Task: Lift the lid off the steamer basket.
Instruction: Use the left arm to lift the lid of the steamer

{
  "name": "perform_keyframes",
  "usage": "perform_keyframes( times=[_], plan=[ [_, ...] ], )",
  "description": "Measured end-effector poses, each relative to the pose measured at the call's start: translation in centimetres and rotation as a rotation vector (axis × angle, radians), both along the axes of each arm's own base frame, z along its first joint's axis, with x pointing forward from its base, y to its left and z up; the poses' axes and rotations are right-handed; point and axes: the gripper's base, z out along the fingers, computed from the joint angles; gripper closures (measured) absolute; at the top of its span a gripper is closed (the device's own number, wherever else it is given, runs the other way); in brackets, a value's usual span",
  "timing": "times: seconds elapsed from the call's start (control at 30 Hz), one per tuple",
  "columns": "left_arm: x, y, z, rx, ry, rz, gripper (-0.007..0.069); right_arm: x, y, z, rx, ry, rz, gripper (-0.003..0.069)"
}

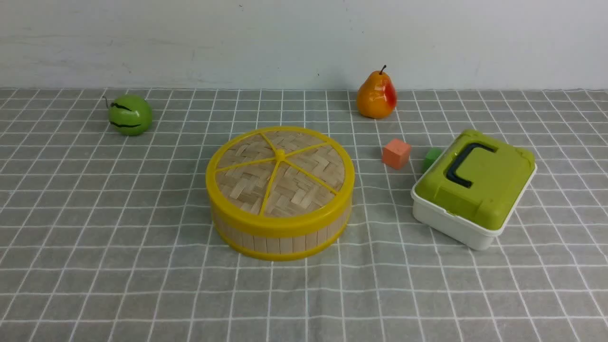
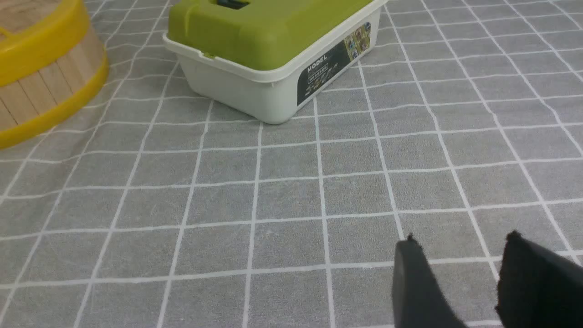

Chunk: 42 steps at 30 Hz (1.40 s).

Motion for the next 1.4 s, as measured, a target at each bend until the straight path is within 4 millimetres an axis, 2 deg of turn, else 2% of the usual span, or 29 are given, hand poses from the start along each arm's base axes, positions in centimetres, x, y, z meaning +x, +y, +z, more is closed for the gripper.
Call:
perform_keyframes(
  times=[1.4],
  plan=[
    [0.00, 0.03, 0.00, 0.008, -0.001, 0.001, 0.0418, 0.00, 0.00, 0.00, 0.000, 0.000, 0.000, 0.0418]
  ],
)
